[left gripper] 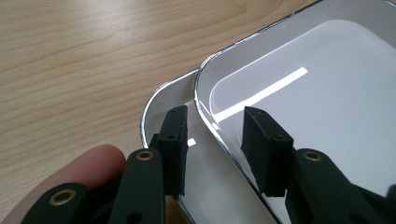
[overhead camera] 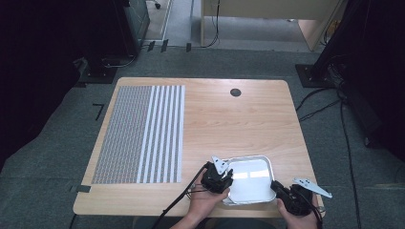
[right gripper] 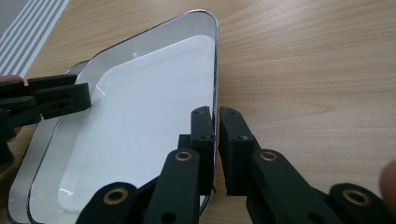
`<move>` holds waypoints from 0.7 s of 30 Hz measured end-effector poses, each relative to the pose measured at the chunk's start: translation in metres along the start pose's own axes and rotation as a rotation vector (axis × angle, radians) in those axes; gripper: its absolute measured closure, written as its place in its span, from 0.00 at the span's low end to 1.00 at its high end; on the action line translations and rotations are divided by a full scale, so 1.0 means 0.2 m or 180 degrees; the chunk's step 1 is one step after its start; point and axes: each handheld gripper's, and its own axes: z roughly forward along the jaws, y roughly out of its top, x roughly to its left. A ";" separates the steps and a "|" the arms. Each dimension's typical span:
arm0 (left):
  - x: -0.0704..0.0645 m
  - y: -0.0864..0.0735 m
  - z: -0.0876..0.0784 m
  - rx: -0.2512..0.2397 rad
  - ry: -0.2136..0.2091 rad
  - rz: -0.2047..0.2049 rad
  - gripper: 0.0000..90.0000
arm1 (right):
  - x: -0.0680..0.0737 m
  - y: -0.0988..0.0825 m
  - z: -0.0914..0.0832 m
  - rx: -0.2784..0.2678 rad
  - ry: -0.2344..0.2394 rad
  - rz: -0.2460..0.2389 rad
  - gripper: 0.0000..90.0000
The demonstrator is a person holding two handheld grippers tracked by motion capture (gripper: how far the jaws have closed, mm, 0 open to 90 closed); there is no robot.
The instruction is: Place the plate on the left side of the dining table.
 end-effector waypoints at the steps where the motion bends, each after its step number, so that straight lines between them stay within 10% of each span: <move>1: 0.00 0.00 0.00 0.0002 0.0004 -0.0014 0.69 | 0.00 0.00 0.00 0.0000 -0.0009 -0.0010 0.95; 21: 0.02 0.03 0.00 0.0090 -0.0183 -0.0195 0.79 | -0.01 -0.03 -0.02 0.0057 0.0080 0.0296 0.96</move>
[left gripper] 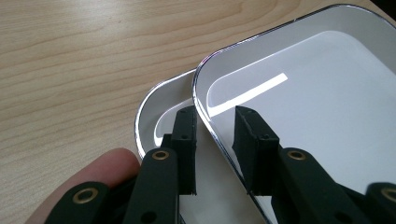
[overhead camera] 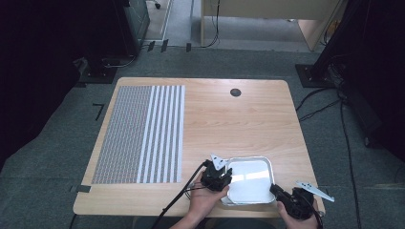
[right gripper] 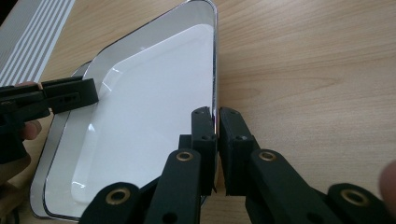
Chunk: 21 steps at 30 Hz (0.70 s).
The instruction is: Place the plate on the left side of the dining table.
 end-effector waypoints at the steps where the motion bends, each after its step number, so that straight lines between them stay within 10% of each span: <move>1: 0.00 0.00 0.00 -0.0003 -0.0005 0.0002 0.79 | 0.00 0.00 0.00 0.0002 0.0002 0.0024 0.96; 9: 0.00 0.03 -0.04 -0.0083 -0.0088 -0.0040 0.80 | -0.03 0.00 0.00 -0.0037 0.0066 0.0274 0.98; 21: 0.04 0.09 -0.15 -0.0258 -0.0065 -0.0108 0.77 | 0.05 0.02 0.00 -0.0148 0.0162 0.0262 1.00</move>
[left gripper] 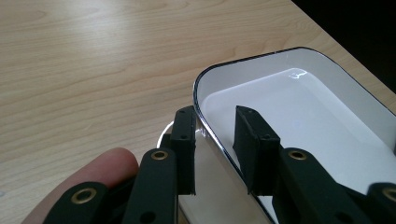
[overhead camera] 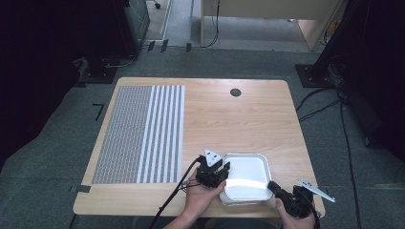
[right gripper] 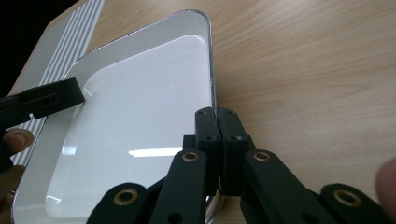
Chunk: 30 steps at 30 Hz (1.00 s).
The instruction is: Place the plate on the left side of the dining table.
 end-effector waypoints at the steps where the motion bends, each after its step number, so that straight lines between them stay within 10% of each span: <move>1: 0.01 0.00 -0.01 0.0002 0.0001 0.0000 0.77 | 0.01 0.00 0.00 -0.0009 0.0003 -0.0005 1.00; 30: 0.33 0.14 -0.20 -0.0133 0.0323 -0.0130 0.77 | 0.37 0.09 0.22 0.0039 0.0227 -0.0242 0.99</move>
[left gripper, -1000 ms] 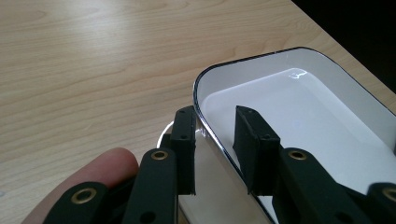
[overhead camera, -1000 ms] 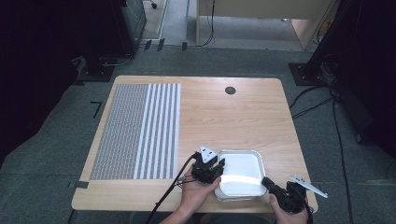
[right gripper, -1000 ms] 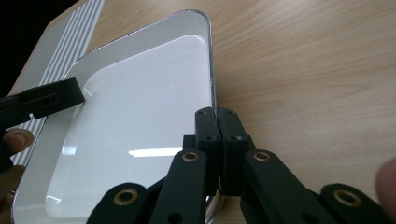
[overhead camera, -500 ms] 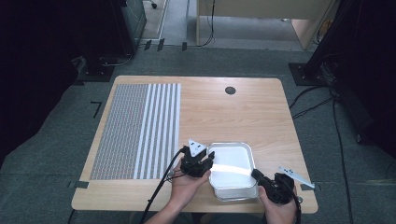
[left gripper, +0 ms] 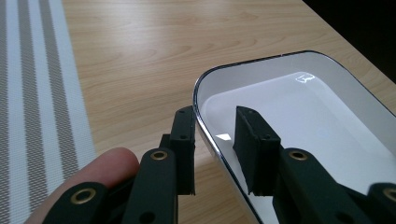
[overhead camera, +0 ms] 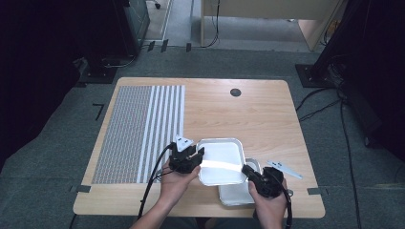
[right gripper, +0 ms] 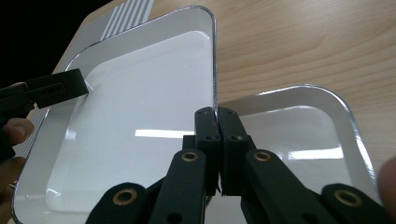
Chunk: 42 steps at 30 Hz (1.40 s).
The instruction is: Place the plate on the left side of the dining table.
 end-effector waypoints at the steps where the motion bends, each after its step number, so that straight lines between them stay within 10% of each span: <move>1: 0.01 0.00 -0.01 -0.0006 0.0015 -0.0002 0.77 | 0.01 0.00 0.01 0.0000 0.0004 -0.0026 0.99; 42: 0.82 0.02 -0.13 -0.0006 0.0628 -0.0469 0.77 | 0.65 -0.03 0.65 0.0285 0.0243 -0.0158 0.98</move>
